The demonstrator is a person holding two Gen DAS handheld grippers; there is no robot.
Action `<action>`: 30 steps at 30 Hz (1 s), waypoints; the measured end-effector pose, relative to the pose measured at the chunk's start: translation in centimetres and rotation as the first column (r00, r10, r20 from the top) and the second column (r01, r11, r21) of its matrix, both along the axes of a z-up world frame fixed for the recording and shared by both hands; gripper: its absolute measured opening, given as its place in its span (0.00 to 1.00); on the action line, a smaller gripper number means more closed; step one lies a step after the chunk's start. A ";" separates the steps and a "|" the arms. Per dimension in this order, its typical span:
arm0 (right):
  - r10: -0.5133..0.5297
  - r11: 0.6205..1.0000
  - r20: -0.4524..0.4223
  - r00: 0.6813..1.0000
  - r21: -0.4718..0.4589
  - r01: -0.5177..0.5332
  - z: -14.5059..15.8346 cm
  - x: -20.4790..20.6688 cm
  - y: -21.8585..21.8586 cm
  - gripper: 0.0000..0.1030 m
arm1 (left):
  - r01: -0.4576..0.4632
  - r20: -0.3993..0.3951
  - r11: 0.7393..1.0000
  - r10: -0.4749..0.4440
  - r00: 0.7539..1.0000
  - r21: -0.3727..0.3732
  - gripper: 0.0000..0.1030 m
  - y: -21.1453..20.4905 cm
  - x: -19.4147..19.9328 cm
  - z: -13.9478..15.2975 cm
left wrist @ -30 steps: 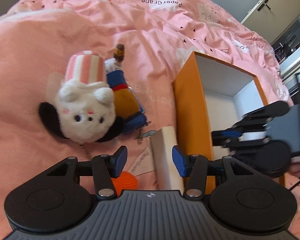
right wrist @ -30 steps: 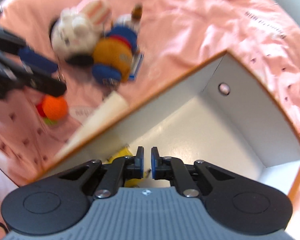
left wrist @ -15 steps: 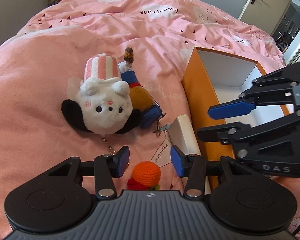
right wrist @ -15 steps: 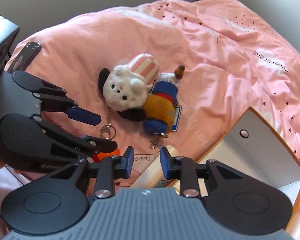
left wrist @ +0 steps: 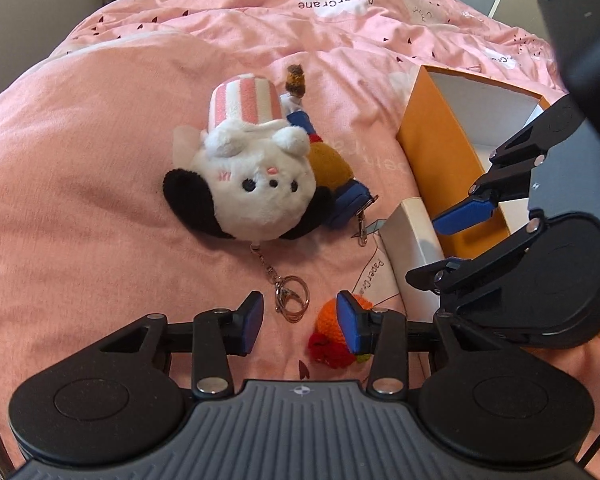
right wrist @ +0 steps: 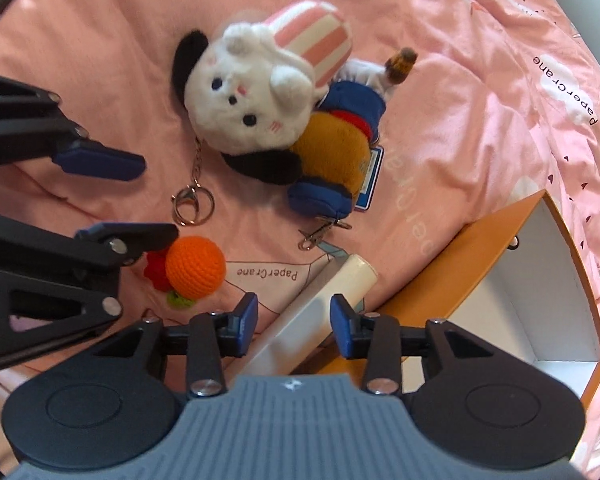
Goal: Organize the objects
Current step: 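Move both tools back to the plush toys and white glasses case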
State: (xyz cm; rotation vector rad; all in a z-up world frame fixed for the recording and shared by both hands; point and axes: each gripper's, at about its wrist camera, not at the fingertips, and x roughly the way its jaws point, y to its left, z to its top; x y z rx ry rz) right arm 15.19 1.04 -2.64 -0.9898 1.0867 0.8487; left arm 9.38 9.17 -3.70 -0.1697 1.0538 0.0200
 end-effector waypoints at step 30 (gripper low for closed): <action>-0.220 0.975 -0.182 0.958 0.002 0.224 -1.2 2.5 0.0 0.40 | 0.005 -0.031 0.999 -0.006 1.000 -0.043 0.43 1.4 -0.4 -1.0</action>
